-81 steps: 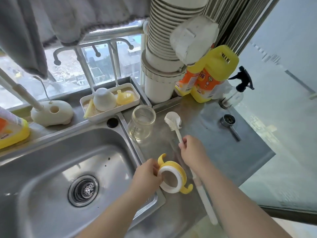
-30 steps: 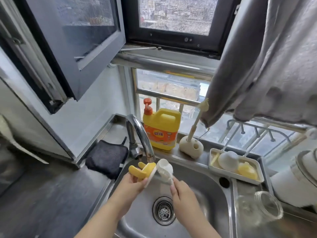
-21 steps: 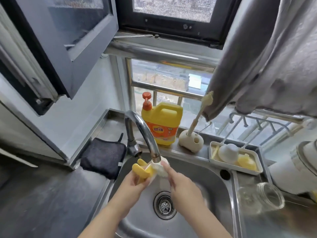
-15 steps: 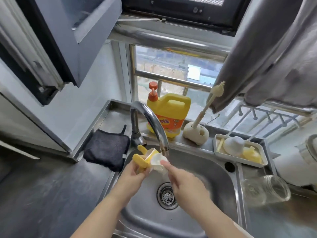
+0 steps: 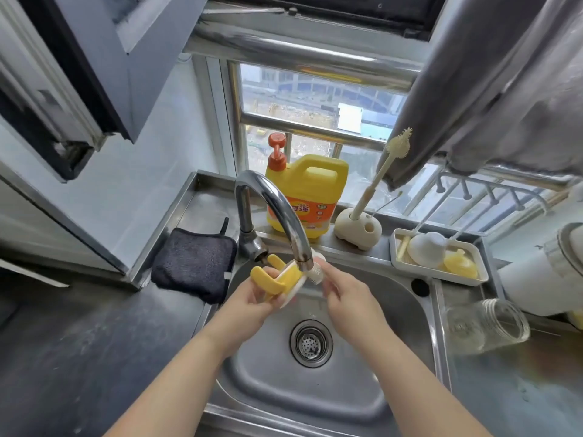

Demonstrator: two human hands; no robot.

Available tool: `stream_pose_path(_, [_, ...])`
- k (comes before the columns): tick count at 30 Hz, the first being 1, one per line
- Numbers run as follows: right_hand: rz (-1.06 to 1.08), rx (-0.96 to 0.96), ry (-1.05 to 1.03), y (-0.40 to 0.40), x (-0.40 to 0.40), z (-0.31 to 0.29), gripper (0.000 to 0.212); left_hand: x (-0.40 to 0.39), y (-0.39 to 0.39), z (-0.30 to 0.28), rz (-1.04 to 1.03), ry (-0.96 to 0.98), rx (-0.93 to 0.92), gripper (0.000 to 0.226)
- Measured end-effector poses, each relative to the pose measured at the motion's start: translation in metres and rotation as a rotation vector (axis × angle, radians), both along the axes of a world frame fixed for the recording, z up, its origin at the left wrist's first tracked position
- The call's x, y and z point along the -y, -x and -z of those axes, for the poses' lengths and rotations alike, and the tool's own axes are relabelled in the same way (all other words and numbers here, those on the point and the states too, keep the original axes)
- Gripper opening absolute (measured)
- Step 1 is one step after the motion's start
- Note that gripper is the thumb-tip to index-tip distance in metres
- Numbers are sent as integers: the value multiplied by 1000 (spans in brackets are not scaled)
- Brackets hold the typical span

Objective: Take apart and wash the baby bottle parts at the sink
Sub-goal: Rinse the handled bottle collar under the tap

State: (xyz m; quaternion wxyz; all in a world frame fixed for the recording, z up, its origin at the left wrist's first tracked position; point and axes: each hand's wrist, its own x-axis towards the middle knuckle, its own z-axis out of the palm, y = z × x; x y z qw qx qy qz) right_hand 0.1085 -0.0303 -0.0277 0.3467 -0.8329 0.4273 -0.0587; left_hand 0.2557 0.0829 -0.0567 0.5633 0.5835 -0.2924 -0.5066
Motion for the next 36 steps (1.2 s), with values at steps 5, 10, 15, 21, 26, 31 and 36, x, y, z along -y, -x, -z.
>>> stream_pose_path(5, [-152,-65,121,2,-18,-5,45,1,-4,1,10,17,6,21])
stream_pose_path(10, [-45,-5,23,-1,3,0,45,3,-2,0,17,31,5,32])
stream_pose_path(15, [-119,-77,100,3,-8,1,45,2,-1,4,10,5,-20,30])
stream_pose_path(21, [-143,-22,60,5,-11,1,45,-1,-4,3,-20,-16,-32,39])
stream_pose_path(26, [-1,-30,-12,5,-2,8,44,-3,-5,4,10,-54,-14,42])
stream_pose_path(31, [-154,6,51,9,-26,-2,47,-3,-4,0,0,-34,-50,35])
stream_pose_path(36, [19,61,-35,13,-12,6,48,-2,2,-1,-22,-62,-100,42])
